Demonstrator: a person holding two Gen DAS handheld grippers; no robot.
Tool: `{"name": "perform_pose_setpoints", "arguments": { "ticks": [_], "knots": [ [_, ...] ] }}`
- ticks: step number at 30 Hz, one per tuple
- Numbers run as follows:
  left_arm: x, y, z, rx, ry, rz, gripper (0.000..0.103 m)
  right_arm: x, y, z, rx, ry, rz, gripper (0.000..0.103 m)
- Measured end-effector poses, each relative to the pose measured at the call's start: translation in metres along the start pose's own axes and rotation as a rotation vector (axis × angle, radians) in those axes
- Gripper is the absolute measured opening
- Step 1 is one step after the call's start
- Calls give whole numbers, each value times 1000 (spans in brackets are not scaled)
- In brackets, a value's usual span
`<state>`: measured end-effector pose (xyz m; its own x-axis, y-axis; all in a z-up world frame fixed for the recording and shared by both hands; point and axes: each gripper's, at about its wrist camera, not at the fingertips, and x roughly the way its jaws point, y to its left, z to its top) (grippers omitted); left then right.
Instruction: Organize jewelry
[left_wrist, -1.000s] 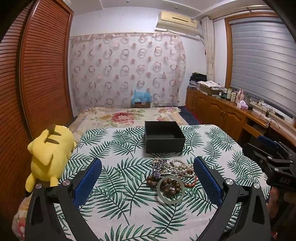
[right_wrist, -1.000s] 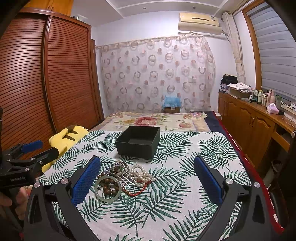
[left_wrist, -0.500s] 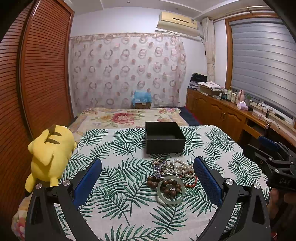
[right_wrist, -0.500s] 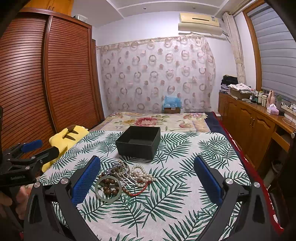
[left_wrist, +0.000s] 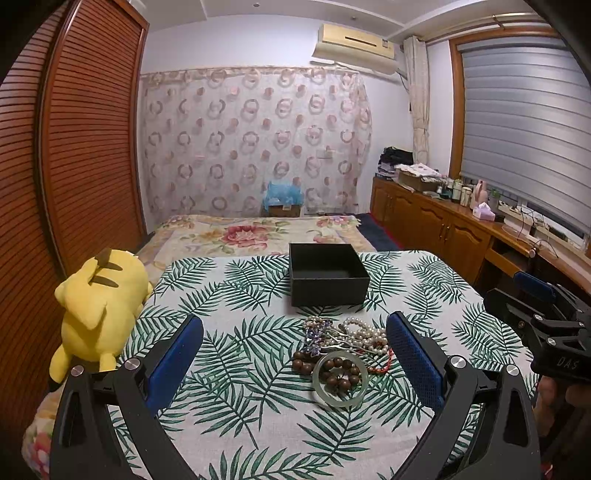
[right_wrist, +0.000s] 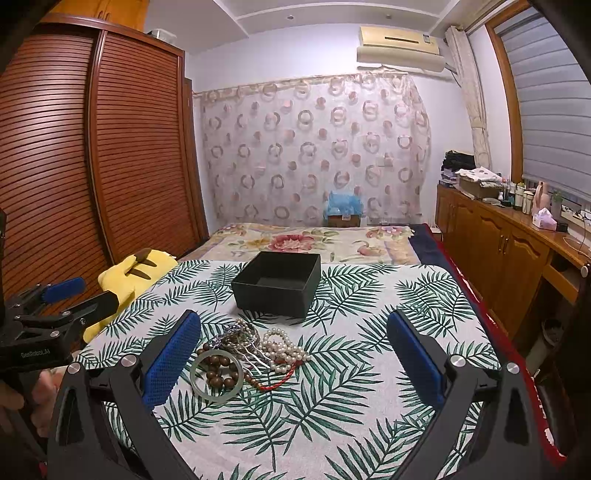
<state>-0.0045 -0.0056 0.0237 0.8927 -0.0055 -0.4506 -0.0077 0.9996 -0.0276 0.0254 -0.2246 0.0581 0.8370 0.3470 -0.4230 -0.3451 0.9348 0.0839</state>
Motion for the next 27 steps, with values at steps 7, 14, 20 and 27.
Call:
{"name": "perform_pose_setpoints", "arguments": {
  "ticks": [7,14,20,27],
  "knots": [
    [0,0,-1,-2,-1,-1,96,0,1,-2,1,-2,-1,101],
    [2,-3,-4,-2,1,-5,96,-2,2,3,1,2,0,101],
    [9,-2,-11,-4,17,-11,96,-1,3,3,-1,12,0,101],
    [30,4,-23,-11,81,-41,96,16,1,-13,2,44,21,101]
  ]
}}
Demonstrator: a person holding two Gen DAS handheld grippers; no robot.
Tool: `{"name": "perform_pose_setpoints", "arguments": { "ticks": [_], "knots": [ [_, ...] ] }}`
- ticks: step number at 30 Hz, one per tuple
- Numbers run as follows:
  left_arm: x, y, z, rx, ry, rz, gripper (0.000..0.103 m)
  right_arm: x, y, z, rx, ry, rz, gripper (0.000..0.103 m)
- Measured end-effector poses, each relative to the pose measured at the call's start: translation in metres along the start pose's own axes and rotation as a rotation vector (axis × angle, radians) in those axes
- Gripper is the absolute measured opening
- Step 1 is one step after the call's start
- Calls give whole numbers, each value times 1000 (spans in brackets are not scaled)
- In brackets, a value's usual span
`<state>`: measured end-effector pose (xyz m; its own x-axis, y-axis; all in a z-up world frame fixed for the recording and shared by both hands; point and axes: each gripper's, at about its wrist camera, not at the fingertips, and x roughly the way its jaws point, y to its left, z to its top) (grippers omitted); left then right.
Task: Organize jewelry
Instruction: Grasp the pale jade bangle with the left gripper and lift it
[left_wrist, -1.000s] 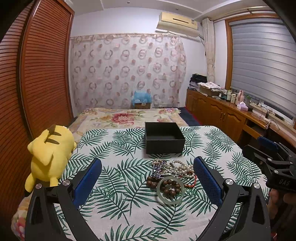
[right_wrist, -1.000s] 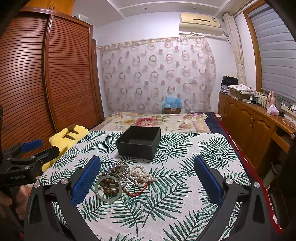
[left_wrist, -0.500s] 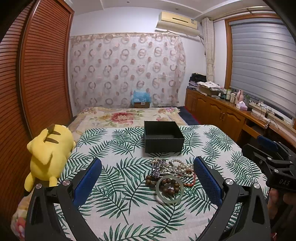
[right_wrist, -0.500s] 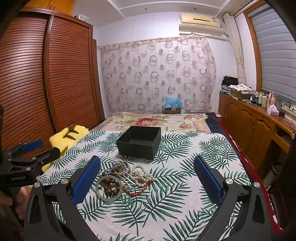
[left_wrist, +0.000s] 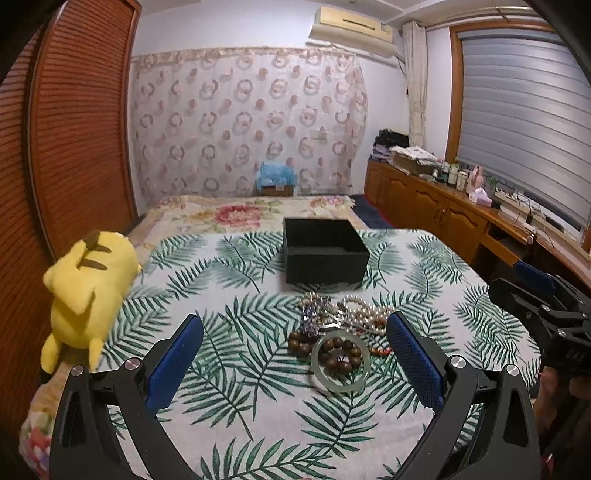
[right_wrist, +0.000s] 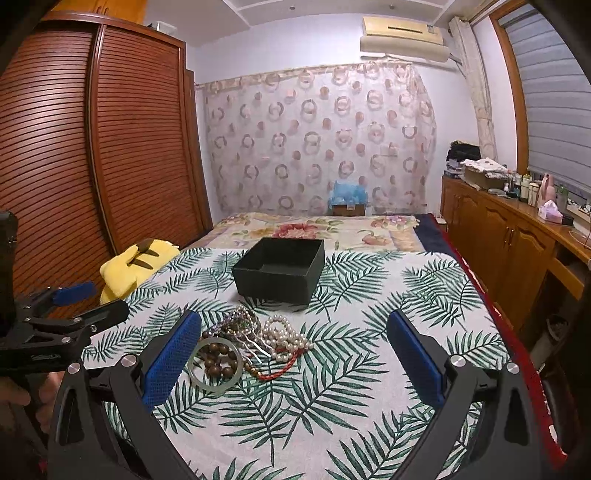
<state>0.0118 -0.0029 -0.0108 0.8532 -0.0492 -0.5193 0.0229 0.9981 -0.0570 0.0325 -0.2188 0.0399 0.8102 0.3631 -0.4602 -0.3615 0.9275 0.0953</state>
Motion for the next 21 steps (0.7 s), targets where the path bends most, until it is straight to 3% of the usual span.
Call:
{"name": "perform_pose_setpoints", "arguments": {
  "ticks": [13,21],
  "knots": [
    [44,7,-20,15,134,-42,96,31,-12,-28,-5,90,12,101],
    [72,3,-27,29,211,-129,96,39,-14,-35,-18,116,29,101]
  ]
}}
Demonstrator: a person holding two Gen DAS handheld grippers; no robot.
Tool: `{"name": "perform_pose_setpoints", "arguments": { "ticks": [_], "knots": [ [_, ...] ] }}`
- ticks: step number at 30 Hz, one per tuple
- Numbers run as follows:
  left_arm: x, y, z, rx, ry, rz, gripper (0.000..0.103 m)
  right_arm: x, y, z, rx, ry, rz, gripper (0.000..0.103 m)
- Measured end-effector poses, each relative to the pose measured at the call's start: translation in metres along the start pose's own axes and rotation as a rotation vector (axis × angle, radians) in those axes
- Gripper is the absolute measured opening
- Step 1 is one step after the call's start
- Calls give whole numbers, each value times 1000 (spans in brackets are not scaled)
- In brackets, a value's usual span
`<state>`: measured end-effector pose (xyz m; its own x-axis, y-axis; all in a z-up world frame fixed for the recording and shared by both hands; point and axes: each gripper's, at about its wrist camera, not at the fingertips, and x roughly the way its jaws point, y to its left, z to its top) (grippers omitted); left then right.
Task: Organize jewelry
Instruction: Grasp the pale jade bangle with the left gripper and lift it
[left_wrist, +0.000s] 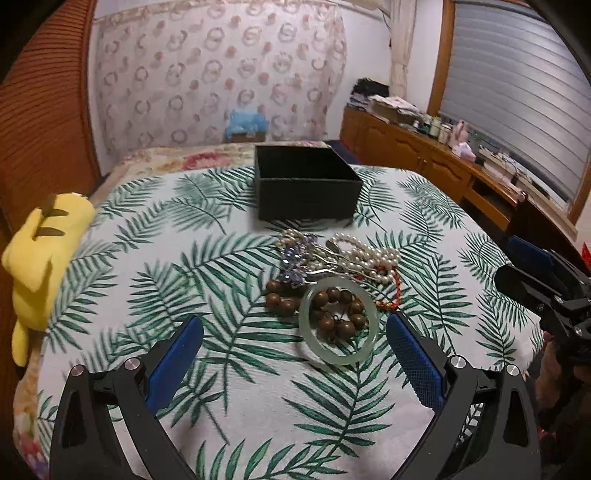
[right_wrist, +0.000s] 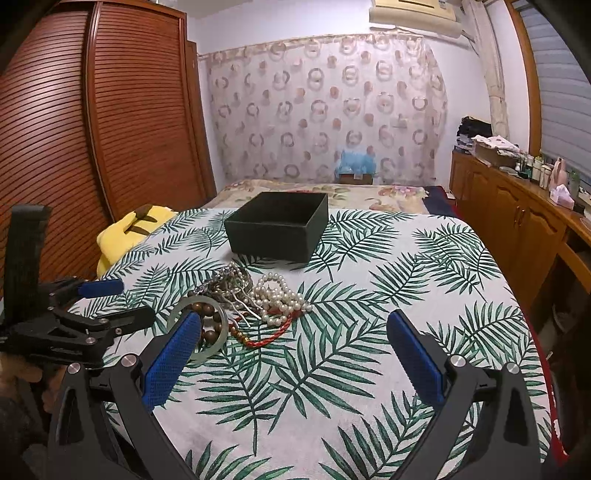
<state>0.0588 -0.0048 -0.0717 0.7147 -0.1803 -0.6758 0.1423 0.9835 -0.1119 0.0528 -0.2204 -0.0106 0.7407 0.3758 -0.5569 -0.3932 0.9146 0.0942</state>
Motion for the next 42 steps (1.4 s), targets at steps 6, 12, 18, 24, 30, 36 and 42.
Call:
{"name": "perform_pose_setpoints", "arguments": {
  "ticks": [6,12,18,24,30,36,42],
  "knots": [
    [18,-1,5,5,60,-80,65,5,1,-4,-16,20,9,100],
    [34,4,7,-31,102,-120,35,9,0,-6,-17,33,12,100],
    [43,10,7,-57,122,-124,18,13,0,-6,-17,44,14,100],
    [37,11,7,-32,104,-118,8,20,0,-7,-27,53,16,100],
    [14,26,7,-57,38,-96,7,34,4,0,-52,70,21,100],
    [-5,46,10,-97,-18,-76,7,61,14,13,-97,107,61,94],
    [-17,65,14,-112,-58,-30,7,95,35,25,-141,170,142,91]
  ]
}}
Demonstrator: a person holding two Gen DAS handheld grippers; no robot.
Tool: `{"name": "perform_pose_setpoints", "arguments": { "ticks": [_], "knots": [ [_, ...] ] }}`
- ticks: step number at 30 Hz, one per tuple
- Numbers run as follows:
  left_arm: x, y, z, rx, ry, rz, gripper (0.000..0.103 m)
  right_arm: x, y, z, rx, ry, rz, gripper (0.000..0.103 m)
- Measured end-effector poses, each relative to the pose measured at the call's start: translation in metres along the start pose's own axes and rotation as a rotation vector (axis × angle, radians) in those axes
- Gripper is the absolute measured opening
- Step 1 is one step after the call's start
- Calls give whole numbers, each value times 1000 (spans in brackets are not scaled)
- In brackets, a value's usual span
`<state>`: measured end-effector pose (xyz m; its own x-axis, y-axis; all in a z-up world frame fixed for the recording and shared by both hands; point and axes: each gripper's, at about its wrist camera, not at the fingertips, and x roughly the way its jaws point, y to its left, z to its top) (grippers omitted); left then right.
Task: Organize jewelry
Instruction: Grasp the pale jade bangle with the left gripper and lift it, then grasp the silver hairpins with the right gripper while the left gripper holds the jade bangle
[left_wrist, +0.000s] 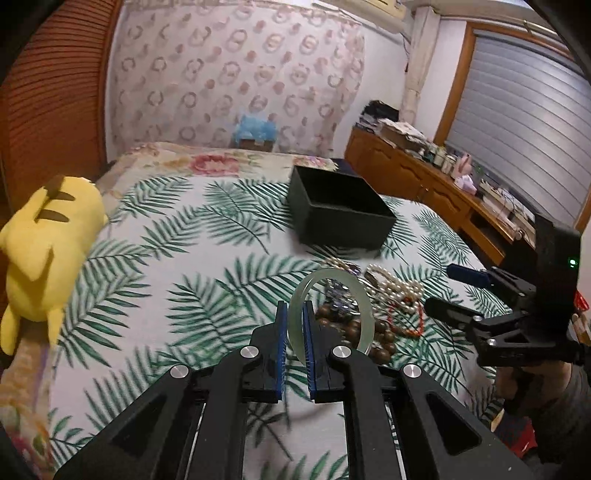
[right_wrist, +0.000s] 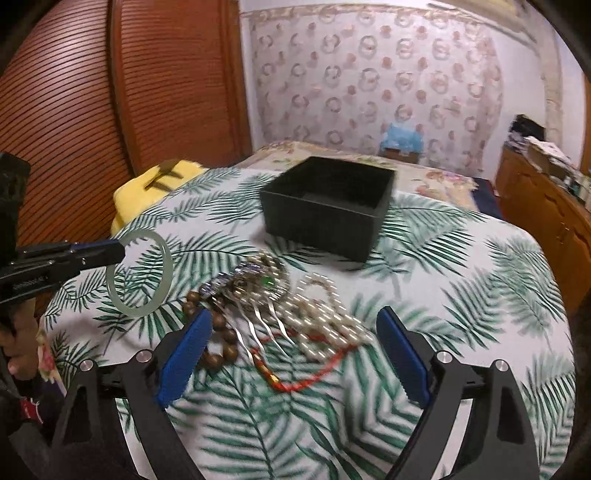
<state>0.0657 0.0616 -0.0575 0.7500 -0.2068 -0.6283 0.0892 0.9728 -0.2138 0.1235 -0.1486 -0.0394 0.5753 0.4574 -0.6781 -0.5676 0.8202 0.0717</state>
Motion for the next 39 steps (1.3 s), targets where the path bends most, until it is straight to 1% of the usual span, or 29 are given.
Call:
{"name": "perform_pose_setpoints", "arguments": {
  "ticks": [1,6,12,15,23,25,26,27,28,29,34,39],
  "knots": [
    [-1,2,1,0,-4,7,7,4,3,2,-8,7,8,91],
    [-3,14,3,-9,-20,36,7,36,16,17,-16,90,116,78],
    [-6,21,2,-17,-33,52,7,54,30,28,-48,132,162,78],
    [-7,21,2,-18,-35,53,7,61,37,30,-80,149,159,76],
    [-7,21,-1,-24,-36,54,7,80,45,30,-143,201,143,76],
    [-7,21,-2,-24,-36,54,7,82,47,30,-151,205,145,75],
    [-7,21,-1,-23,-36,54,7,83,46,29,-155,207,142,70],
    [-7,21,-1,-23,-36,54,7,82,45,29,-150,205,141,62],
    [-7,21,-2,-22,-36,54,7,82,43,29,-147,204,136,62],
    [-7,21,-1,-22,-36,53,7,80,42,29,-143,203,141,59],
    [-4,19,1,-17,-34,50,7,68,39,27,-149,173,146,58],
    [-1,17,8,-11,-47,48,7,49,35,32,-155,119,153,58]
  ]
}}
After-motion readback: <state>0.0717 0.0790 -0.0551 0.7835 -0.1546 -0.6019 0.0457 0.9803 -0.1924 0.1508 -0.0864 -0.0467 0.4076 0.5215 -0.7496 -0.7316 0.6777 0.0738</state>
